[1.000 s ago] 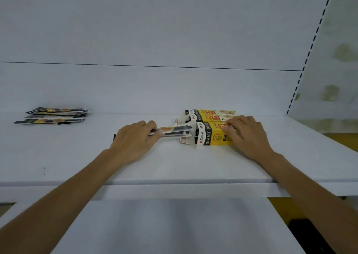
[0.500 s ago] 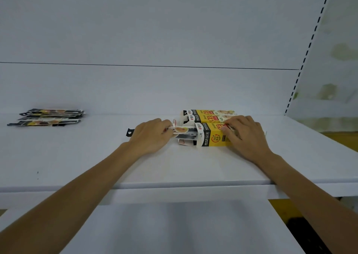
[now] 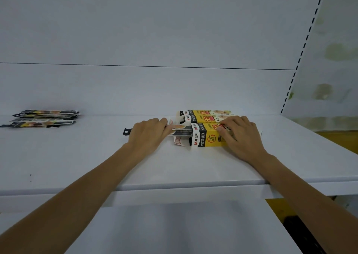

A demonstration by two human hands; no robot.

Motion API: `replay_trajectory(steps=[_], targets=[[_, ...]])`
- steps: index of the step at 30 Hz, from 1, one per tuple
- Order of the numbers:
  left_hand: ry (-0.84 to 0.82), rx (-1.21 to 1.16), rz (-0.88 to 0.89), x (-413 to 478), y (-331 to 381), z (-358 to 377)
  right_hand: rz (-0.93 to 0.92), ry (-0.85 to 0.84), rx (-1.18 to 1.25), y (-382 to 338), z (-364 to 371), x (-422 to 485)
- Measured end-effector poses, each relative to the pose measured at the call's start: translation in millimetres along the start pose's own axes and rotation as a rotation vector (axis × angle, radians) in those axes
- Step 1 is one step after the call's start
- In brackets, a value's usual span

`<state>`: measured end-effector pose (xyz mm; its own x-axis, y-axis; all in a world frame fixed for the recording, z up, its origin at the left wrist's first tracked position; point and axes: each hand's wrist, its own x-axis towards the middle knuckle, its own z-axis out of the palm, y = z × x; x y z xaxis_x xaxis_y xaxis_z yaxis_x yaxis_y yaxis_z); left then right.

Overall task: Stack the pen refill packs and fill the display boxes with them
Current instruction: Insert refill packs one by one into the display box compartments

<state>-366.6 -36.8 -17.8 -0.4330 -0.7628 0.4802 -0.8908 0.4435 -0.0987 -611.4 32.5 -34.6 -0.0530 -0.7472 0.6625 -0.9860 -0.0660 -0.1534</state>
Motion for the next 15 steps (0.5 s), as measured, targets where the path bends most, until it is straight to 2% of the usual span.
replay_trajectory(steps=[2, 6, 7, 9, 11, 12, 15], targets=[[-0.040, -0.063, 0.012, 1.6, 13.0, -1.0, 0.000, 0.005, 0.002, -0.3, -0.2, -0.3], [-0.238, -0.577, 0.133, 2.0, 38.6, -8.2, -0.002, -0.005, -0.001, 0.8, 0.3, -0.2], [-0.227, -0.630, 0.155, 1.4, 39.6, -9.2, -0.009, -0.008, -0.002, 1.5, 0.7, -0.2], [-0.072, -0.566, 0.146, 2.4, 33.0, -11.4, -0.022, -0.013, 0.004, 2.9, 1.0, -0.4], [0.099, -0.413, 0.046, -0.8, 19.8, -16.8, -0.015, -0.003, 0.047, 3.5, 0.6, 0.6], [0.125, -0.368, -0.042, -4.7, 11.4, -20.2, 0.000, 0.018, 0.061, 3.1, -0.1, 1.1], [-0.026, -0.377, -0.328, -21.4, -14.7, -23.3, 0.082, 0.171, -0.005, 5.5, -2.0, 0.5]])
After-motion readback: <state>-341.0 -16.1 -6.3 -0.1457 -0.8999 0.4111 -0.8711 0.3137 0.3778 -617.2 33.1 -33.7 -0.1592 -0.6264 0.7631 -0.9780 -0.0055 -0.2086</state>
